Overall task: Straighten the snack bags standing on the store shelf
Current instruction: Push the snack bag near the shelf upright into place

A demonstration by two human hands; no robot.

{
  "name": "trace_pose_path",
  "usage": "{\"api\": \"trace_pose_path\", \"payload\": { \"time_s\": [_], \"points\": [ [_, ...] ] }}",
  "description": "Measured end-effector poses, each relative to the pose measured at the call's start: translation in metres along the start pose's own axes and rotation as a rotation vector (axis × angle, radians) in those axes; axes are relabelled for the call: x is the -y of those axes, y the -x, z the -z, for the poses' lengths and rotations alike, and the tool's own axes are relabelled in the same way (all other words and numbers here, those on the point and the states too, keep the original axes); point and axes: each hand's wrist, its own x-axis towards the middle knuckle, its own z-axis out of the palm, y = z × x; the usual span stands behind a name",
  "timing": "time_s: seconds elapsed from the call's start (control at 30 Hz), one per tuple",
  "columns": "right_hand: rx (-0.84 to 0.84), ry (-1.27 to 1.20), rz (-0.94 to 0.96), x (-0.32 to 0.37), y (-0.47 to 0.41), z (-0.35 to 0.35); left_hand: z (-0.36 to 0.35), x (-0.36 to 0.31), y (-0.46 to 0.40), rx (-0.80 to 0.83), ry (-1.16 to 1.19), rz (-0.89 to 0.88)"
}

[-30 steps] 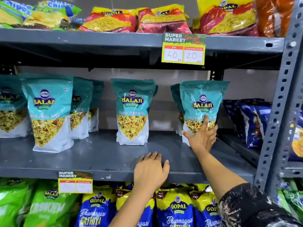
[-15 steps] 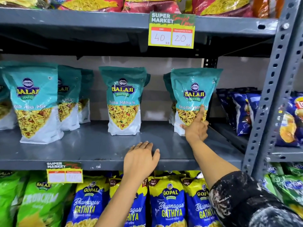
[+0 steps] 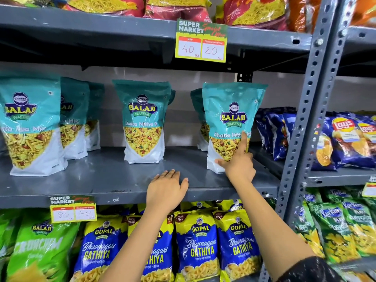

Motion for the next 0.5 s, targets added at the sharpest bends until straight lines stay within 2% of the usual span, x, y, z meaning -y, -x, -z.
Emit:
{"api": "trace_pose_path", "payload": {
  "time_s": [0.5],
  "points": [
    [-0.054,0.02,0.034,-0.01,0.038,0.034,0.006,-0.001,0.001,0.078,-0.008,-0.012]
  ]
}}
